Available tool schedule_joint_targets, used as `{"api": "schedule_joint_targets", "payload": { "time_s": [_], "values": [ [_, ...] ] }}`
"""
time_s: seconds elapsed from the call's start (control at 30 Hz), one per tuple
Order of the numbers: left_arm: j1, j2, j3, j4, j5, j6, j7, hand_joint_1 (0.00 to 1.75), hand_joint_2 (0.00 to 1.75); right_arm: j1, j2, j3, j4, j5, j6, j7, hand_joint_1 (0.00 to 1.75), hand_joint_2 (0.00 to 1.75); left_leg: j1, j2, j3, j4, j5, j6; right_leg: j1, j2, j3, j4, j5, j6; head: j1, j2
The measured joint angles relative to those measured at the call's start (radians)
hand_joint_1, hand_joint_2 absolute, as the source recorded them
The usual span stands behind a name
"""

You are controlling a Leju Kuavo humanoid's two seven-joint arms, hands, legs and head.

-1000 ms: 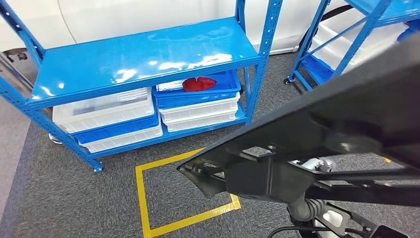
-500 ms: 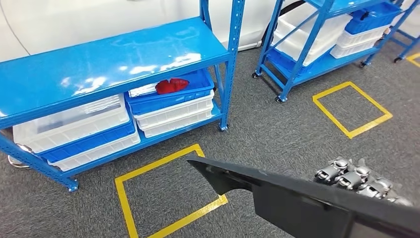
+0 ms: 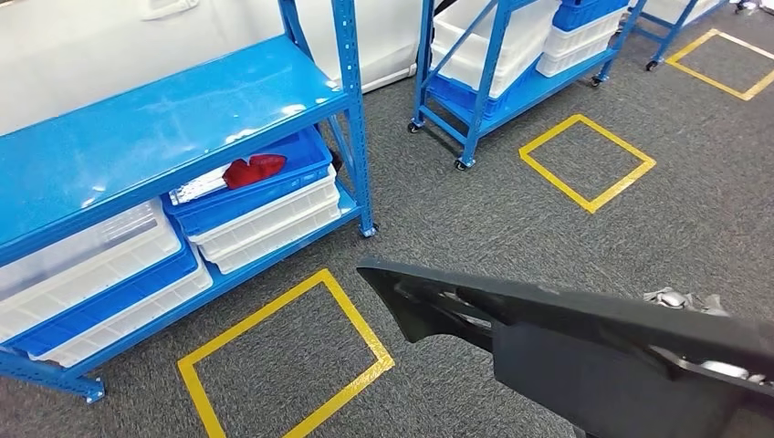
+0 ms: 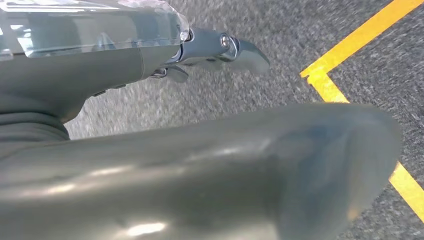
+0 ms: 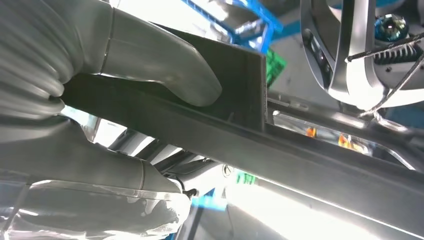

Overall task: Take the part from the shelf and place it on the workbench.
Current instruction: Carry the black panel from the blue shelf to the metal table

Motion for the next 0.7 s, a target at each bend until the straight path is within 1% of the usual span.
{"api": "schedule_joint_targets", "payload": {
  "time_s": [0.03, 0.07, 0.1, 0.13, 0.17, 0.2, 0.23, 0.27, 0.3, 0.33, 0.37, 0.4, 0.43, 0.47, 0.5, 0.53, 0.57, 0.6, 0.63, 0.67, 0.7],
  "values": [
    [0.0, 0.003, -0.002, 0.0, -0.005, 0.0, 0.003, 0.0, 0.0, 0.002, 0.008, 0.0, 0.0, 0.002, -0.002, 0.0, 1.75, 1.75, 0.001, -0.011, -0.031, 0.07, -0.032, -0.002, 0.001, 0.012, 0.0, 0.0, 0.0, -0.002, 0.0, 0.0],
    [-0.002, 0.006, -0.004, 0.0, -0.01, 0.0, 0.006, 0.0, 0.0, 0.005, 0.015, 0.0, -0.001, 0.004, -0.005, 0.0, 1.75, 1.75, 0.001, -0.016, -0.058, 0.126, -0.05, -0.003, 0.001, 0.025, 0.0, 0.001, 0.001, -0.003, 0.0, 0.0],
    [-0.005, 0.009, -0.008, 0.0, -0.014, -0.001, 0.009, 0.0, 0.0, 0.008, 0.021, 0.0, -0.002, 0.005, -0.008, 0.0, 1.75, 1.75, 0.001, -0.017, -0.07, 0.15, -0.048, -0.004, 0.002, 0.038, 0.0, 0.002, 0.001, -0.003, 0.0, 0.0],
    [-0.009, 0.011, -0.013, 0.0, -0.018, -0.001, 0.012, 0.0, 0.0, 0.011, 0.026, 0.0, -0.003, 0.006, -0.012, 0.0, 1.75, 1.75, 0.002, -0.019, -0.065, 0.134, -0.025, -0.005, 0.002, 0.052, 0.002, 0.003, 0.0, -0.003, 0.0, 0.0],
    [-0.015, 0.013, -0.017, 0.0, -0.02, -0.001, 0.014, 0.0, 0.0, 0.014, 0.029, 0.0, -0.004, 0.008, -0.016, 0.0, 1.75, 1.75, 0.005, -0.025, -0.044, 0.082, 0.013, -0.005, 0.001, 0.066, 0.003, 0.005, 0.0, -0.001, 0.0, 0.0],
    [-0.02, 0.015, -0.02, 0.0, -0.021, -0.002, 0.015, 0.0, 0.0, 0.015, 0.032, 0.0, -0.005, 0.01, -0.019, 0.0, 1.75, 1.75, 0.009, -0.045, -0.016, 0.013, 0.052, -0.005, 0.001, 0.079, 0.003, 0.009, -0.002, 0.001, 0.0, 0.0],
    [-0.025, 0.017, -0.022, 0.0, -0.018, -0.002, 0.014, 0.0, 0.0, 0.016, 0.035, 0.0, -0.005, 0.012, -0.022, 0.0, 1.75, 1.75, 0.013, -0.072, 0.01, -0.05, 0.078, -0.004, 0.002, 0.092, 0.0, 0.014, -0.003, 0.006, 0.0, 0.0],
    [-0.029, 0.018, -0.023, 0.0, -0.015, -0.003, 0.012, 0.0, 0.0, 0.017, 0.036, 0.0, -0.006, 0.013, -0.023, 0.0, 1.75, 1.75, 0.015, -0.095, 0.027, -0.092, 0.091, -0.002, 0.002, 0.105, -0.006, 0.019, -0.002, 0.012, 0.0, 0.0],
    [-0.032, 0.019, -0.023, 0.0, -0.012, -0.004, 0.01, 0.0, 0.0, 0.019, 0.037, 0.0, -0.006, 0.014, -0.024, 0.0, 1.75, 1.75, 0.016, -0.11, 0.034, -0.112, 0.092, 0.001, 0.001, 0.118, -0.013, 0.022, 0.0, 0.019, 0.0, 0.0],
    [-0.035, 0.019, -0.023, 0.0, -0.008, -0.005, 0.008, 0.0, 0.0, 0.02, 0.037, 0.0, -0.006, 0.014, -0.023, 0.0, 1.75, 1.75, 0.014, -0.108, 0.036, -0.116, 0.089, 0.006, -0.001, 0.131, -0.02, 0.023, 0.003, 0.027, 0.0, 0.0],
    [-0.038, 0.019, -0.023, 0.0, -0.006, -0.006, 0.006, 0.0, 0.0, 0.022, 0.037, 0.0, -0.006, 0.014, -0.023, 0.0, 1.75, 1.75, 0.014, -0.096, 0.036, -0.118, 0.09, 0.012, -0.002, 0.14, -0.025, 0.023, 0.006, 0.034, 0.0, 0.0],
    [-0.04, 0.019, -0.023, 0.0, -0.003, -0.007, 0.005, 0.0, 0.0, 0.023, 0.037, 0.0, -0.006, 0.014, -0.022, 0.0, 1.75, 1.75, 0.014, -0.084, 0.036, -0.122, 0.093, 0.018, -0.002, 0.129, -0.029, 0.027, 0.005, 0.039, 0.0, 0.0],
    [-0.041, 0.019, -0.023, 0.0, -0.001, -0.009, 0.004, 0.0, 0.0, 0.022, 0.037, 0.0, -0.006, 0.014, -0.021, 0.0, 1.75, 1.75, 0.014, -0.071, 0.037, -0.126, 0.096, 0.026, -0.001, 0.103, -0.039, 0.044, -0.007, 0.043, 0.0, 0.0],
    [-0.041, 0.019, -0.023, 0.0, 0.0, -0.011, 0.003, 0.0, 0.0, 0.02, 0.037, 0.0, -0.006, 0.014, -0.021, 0.0, 1.75, 1.75, 0.013, -0.057, 0.038, -0.13, 0.098, 0.033, 0.0, 0.07, -0.057, 0.081, -0.029, 0.046, 0.0, 0.0],
    [-0.038, 0.019, -0.023, 0.0, 0.0, -0.013, 0.003, 0.0, 0.0, 0.019, 0.037, 0.0, -0.006, 0.014, -0.021, 0.0, 1.75, 1.75, 0.01, -0.042, 0.039, -0.131, 0.098, 0.038, 0.0, 0.036, -0.084, 0.139, -0.059, 0.048, 0.0, 0.0],
    [-0.034, 0.019, -0.023, 0.0, 0.001, -0.014, 0.003, 0.0, 0.0, 0.018, 0.037, 0.0, -0.006, 0.014, -0.022, 0.0, 1.75, 1.75, 0.007, -0.026, 0.038, -0.13, 0.097, 0.042, -0.001, 0.02, -0.118, 0.207, -0.091, 0.049, 0.0, 0.0],
    [-0.03, 0.019, -0.023, 0.0, 0.001, -0.014, 0.005, 0.0, 0.0, 0.018, 0.037, 0.0, -0.006, 0.014, -0.023, 0.0, 1.75, 1.75, 0.004, -0.011, 0.038, -0.13, 0.096, 0.043, -0.002, 0.015, -0.147, 0.267, -0.113, 0.05, 0.0, 0.0],
    [-0.026, 0.019, -0.023, 0.0, 0.001, -0.011, 0.008, 0.0, 0.0, 0.019, 0.037, 0.0, -0.006, 0.013, -0.023, 0.0, 1.75, 1.75, 0.003, 0.004, 0.039, -0.13, 0.095, 0.044, -0.004, 0.013, -0.163, 0.301, -0.118, 0.051, 0.0, 0.0],
    [-0.023, 0.019, -0.023, 0.0, 0.001, -0.008, 0.011, 0.0, 0.0, 0.019, 0.037, 0.0, -0.006, 0.011, -0.023, 0.0, 1.75, 1.75, 0.002, 0.018, 0.04, -0.13, 0.093, 0.043, -0.005, 0.01, -0.158, 0.295, -0.105, 0.051, 0.0, 0.0],
    [-0.02, 0.019, -0.023, 0.0, 0.001, -0.005, 0.013, 0.0, 0.0, 0.02, 0.037, 0.0, -0.006, 0.009, -0.022, 0.0, 1.75, 1.75, 0.001, 0.03, 0.042, -0.13, 0.092, 0.042, -0.005, 0.004, -0.132, 0.249, -0.077, 0.05, 0.0, 0.0],
    [-0.018, 0.019, -0.023, 0.0, 0.001, -0.003, 0.015, 0.0, 0.0, 0.021, 0.037, 0.0, -0.006, 0.008, -0.022, 0.0, 1.75, 1.75, 0.001, 0.041, 0.046, -0.13, 0.089, 0.039, -0.005, -0.013, -0.091, 0.176, -0.046, 0.047, 0.0, 0.0]
  ]
}}
